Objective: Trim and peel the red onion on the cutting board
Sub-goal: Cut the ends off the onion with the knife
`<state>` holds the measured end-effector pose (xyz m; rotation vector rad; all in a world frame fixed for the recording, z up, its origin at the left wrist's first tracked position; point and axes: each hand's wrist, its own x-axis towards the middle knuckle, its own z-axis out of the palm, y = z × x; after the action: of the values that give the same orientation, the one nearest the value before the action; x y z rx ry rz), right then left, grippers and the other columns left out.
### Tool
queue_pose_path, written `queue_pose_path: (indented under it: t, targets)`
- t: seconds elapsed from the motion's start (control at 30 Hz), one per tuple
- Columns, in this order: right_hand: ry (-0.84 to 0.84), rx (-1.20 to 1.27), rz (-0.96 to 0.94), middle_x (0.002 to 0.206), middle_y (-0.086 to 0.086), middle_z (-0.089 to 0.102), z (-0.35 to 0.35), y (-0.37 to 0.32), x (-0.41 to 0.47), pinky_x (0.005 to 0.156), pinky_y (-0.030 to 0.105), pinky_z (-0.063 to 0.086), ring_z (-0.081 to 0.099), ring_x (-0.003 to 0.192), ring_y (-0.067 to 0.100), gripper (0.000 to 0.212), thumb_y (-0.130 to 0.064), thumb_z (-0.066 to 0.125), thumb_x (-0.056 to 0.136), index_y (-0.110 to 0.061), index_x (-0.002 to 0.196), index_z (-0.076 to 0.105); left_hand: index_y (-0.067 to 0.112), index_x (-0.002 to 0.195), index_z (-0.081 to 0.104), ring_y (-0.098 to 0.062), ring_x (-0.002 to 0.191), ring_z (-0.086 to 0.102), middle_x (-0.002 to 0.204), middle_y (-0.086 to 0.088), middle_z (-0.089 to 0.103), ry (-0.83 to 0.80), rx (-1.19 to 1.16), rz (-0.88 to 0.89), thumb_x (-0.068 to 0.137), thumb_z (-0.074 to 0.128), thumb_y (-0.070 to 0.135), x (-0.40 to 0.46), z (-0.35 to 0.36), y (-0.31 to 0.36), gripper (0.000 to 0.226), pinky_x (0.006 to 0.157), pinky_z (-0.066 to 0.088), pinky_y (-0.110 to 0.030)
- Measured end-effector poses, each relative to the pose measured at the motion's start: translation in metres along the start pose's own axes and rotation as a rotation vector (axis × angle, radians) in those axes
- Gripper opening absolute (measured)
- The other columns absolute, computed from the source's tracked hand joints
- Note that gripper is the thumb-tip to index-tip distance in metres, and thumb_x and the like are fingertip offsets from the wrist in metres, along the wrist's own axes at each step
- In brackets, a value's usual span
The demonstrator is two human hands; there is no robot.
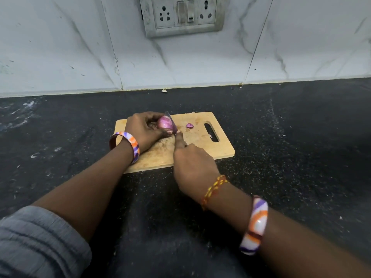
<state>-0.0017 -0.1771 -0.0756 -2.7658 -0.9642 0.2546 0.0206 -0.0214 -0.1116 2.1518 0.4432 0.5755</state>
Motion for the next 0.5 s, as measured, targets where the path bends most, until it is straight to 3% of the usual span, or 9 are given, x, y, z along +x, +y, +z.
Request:
queue_pose_path:
  t: [0.1,0.23,0.33,0.4,0.5]
  targets:
    - [0.067,-0.091,-0.008,0.126,0.017,0.054,0.009,-0.008,0.016,0.085,0.037,0.047,0.052,0.113,0.031,0.065,-0.004,0.037,0.093,-0.002,0.146,0.0,0.011,0.11,0.067,-0.004,0.063,0.053,0.086,-0.003,0.067,0.019,-0.002,-0.006,0.064,0.081,0.02,0.001,-0.001,-0.004,0.049,0.069,0.047,-0.017]
    - [0.02,-0.195,-0.045,0.125,0.019,0.052,0.013,-0.008,0.009,0.083,0.036,0.048,0.048,0.115,0.031,0.07,-0.005,0.04,0.092,-0.002,0.145,-0.006,0.012,0.11,0.066,-0.018,0.089,0.065,0.103,-0.007,0.071,-0.004,-0.066,-0.023,0.069,0.077,0.024,0.001,-0.002,-0.008,0.044,0.09,0.052,-0.034]
    - [-0.054,-0.17,0.0,0.125,0.022,0.049,0.017,-0.006,-0.006,0.076,0.039,0.051,0.05,0.112,0.031,0.074,-0.004,0.04,0.092,-0.008,0.145,-0.012,0.009,0.111,0.065,-0.024,0.098,0.066,0.107,-0.01,0.071,0.018,-0.098,-0.048,0.072,0.075,0.024,0.006,-0.003,-0.014,0.043,0.095,0.051,-0.041]
    - [-0.074,-0.172,0.001,0.125,0.022,0.049,0.017,-0.008,-0.009,0.074,0.04,0.05,0.048,0.113,0.032,0.074,-0.004,0.04,0.092,-0.008,0.145,-0.012,0.009,0.115,0.062,-0.025,0.101,0.064,0.11,-0.01,0.068,0.035,-0.111,-0.052,0.075,0.073,0.022,0.007,-0.003,-0.015,0.044,0.096,0.05,-0.039]
    - [-0.039,-0.196,-0.021,0.127,0.019,0.05,0.009,-0.006,-0.005,0.078,0.039,0.048,0.048,0.115,0.032,0.069,-0.003,0.038,0.093,-0.006,0.146,-0.005,0.013,0.127,0.05,-0.02,0.106,0.057,0.113,-0.003,0.06,0.086,-0.152,-0.011,0.083,0.063,0.015,0.006,-0.002,-0.011,0.045,0.095,0.045,-0.026]
